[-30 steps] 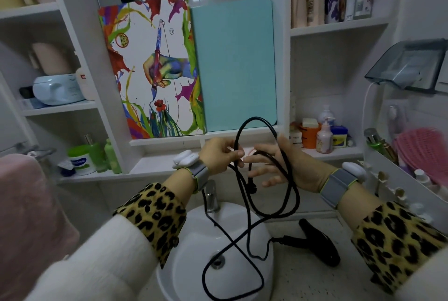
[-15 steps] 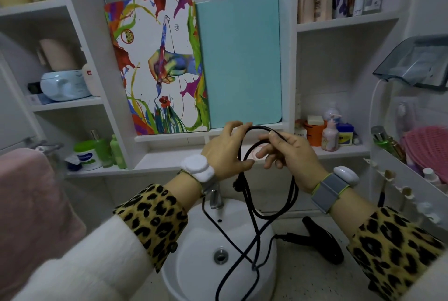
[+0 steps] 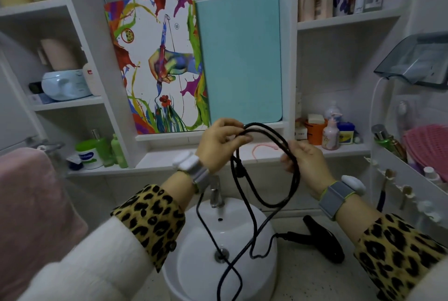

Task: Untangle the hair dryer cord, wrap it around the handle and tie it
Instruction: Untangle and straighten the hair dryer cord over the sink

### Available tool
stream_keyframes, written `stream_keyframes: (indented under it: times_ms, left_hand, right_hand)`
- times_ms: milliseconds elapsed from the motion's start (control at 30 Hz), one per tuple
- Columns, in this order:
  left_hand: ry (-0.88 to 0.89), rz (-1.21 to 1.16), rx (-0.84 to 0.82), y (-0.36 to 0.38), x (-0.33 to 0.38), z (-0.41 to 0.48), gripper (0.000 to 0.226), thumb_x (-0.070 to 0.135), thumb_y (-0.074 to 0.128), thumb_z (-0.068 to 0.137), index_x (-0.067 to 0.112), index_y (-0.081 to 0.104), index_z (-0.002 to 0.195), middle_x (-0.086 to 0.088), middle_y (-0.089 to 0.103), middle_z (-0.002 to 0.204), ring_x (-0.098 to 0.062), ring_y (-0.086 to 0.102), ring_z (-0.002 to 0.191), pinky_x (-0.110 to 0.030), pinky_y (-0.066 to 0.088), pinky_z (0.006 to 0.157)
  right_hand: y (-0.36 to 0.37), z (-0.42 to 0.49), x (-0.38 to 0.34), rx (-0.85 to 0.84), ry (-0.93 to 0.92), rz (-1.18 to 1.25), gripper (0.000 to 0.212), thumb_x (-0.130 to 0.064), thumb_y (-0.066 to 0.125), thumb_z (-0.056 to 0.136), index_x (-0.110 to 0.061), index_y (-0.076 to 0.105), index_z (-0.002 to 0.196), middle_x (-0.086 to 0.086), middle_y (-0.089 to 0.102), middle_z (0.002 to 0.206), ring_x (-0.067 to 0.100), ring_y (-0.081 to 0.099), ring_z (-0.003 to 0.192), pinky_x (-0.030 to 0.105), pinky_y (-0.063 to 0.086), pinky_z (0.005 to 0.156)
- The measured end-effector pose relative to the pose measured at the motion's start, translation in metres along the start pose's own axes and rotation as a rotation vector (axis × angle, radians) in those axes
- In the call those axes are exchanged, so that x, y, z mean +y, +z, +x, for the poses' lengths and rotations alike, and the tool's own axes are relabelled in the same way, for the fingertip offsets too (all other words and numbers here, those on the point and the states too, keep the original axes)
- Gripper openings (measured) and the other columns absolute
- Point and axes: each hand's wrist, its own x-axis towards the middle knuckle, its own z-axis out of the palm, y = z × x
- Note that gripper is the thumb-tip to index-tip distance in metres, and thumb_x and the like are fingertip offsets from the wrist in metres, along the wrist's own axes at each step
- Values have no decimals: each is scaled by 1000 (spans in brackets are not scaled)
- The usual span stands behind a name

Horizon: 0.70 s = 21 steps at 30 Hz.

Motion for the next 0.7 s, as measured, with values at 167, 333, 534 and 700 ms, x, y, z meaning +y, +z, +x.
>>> stream_keyframes:
  times_ms: [167,333,534,700]
  left_hand:
    - [-355,-639,167,-23,4,14,17,26,61,95,13,71,90,5,55,55,-11,37,41,-19,28,37]
    - [-456,-599,189,-26,4,19,24,33,63,94,12,73,94,-2,69,82,-10,36,43,-18,29,39]
    - [-566,-399,178,-13,2,26,22,33,68,90,13,74,94,2,72,76,-6,42,34,-17,33,38]
    - [-581,-232,1,16,-7,22,21,27,67,91,11,69,77,-5,72,76,-7,43,31,-14,30,36]
  right_hand:
    - [-26,7,30,110,199,-102,35,-38,45,99,-16,69,87,1,45,55,12,37,44,23,28,42]
    - [-22,-6,33,45,197,-243,49,-65,45,88,-23,71,92,3,60,77,16,51,64,26,38,52]
    - [-2,-7,10,-288,30,-323,44,-69,56,75,-33,71,97,-6,70,79,4,53,51,18,40,39]
    - [2,2,14,-348,-93,-367,20,-42,73,79,-27,71,91,-1,69,58,7,62,48,20,42,38]
